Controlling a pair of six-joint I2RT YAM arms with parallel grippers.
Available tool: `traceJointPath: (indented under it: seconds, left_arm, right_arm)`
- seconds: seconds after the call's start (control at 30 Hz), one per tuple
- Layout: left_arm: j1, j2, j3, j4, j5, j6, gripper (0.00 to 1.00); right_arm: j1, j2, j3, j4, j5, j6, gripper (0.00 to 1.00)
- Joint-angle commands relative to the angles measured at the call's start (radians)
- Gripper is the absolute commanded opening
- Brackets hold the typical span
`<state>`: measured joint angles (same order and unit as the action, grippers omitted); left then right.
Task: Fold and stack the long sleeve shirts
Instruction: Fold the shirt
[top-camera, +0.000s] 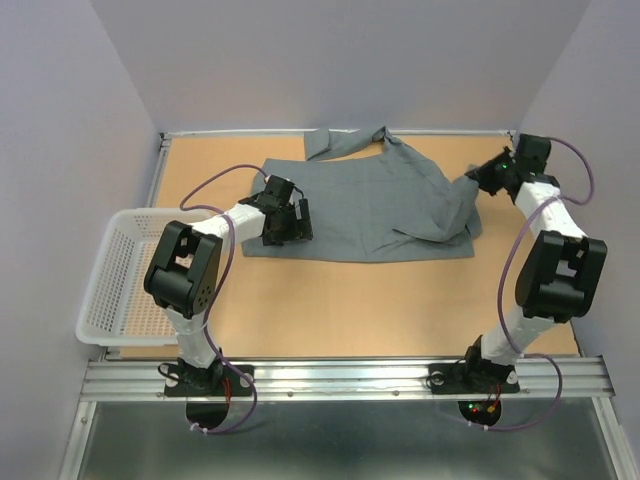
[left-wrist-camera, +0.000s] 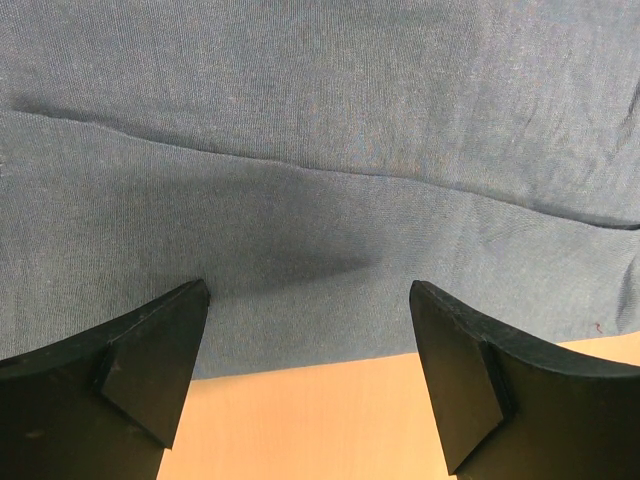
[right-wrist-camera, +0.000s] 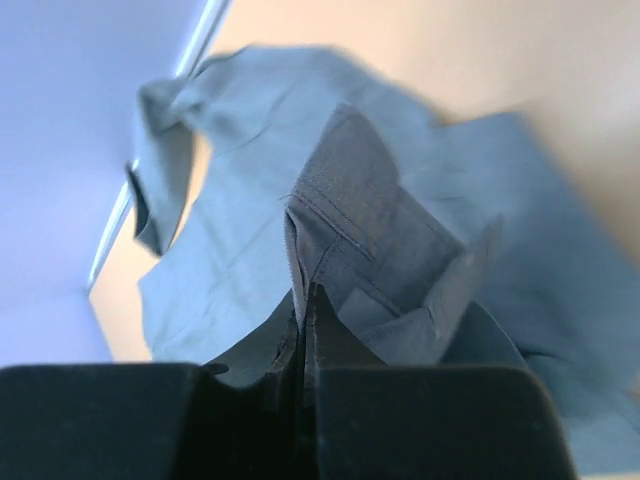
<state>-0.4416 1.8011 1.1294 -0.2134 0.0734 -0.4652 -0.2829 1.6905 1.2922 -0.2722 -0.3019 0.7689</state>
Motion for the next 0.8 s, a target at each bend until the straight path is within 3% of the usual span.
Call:
traceJointPath:
  seconds: [0.0, 0.1, 0.13, 0.2, 0.23, 0.3, 0.5, 0.6, 0.77]
  left_arm:
    - [0.001, -0.039, -0.014, -0.044, -0.012, -0.006, 0.94]
    - [0.001, -0.048, -0.020, -0.047, -0.015, -0.007, 0.94]
    - [0.001, -0.051, -0.023, -0.052, -0.017, -0.009, 0.94]
    - [0.001, -0.060, -0.026, -0.053, -0.020, -0.012, 0.94]
    - [0.001, -0.063, -0.029, -0.055, -0.023, -0.015, 0.94]
    - [0.003, -0.075, -0.033, -0.057, -0.023, -0.018, 0.94]
    - [0.021, -0.095, -0.011, -0.072, -0.026, -0.018, 0.94]
    - [0.035, -0.089, 0.001, -0.078, -0.030, -0.012, 0.94]
    - [0.050, -0.069, 0.006, -0.080, -0.046, 0.002, 0.94]
  right_arm:
    - [0.105, 0.086, 0.139, -0.021, 0.092, 0.055, 0.09]
    - [0.136, 0.152, 0.214, -0.022, 0.107, 0.063, 0.34]
    - [0.142, 0.178, 0.231, -0.022, 0.100, 0.060, 0.51]
    - [0.143, 0.195, 0.274, -0.024, 0.070, 0.021, 0.65]
    - [0.148, 0.199, 0.285, -0.027, 0.044, 0.000, 0.78]
    - [0.148, 0.192, 0.286, -0.048, 0.032, -0.061, 0.89]
    - [0.146, 0.068, 0.193, -0.137, 0.183, -0.212, 0.89]
    - [0.137, -0.008, 0.098, -0.171, 0.231, -0.227, 0.84]
    - [0.128, -0.127, -0.109, -0.174, 0.236, -0.178, 0.67]
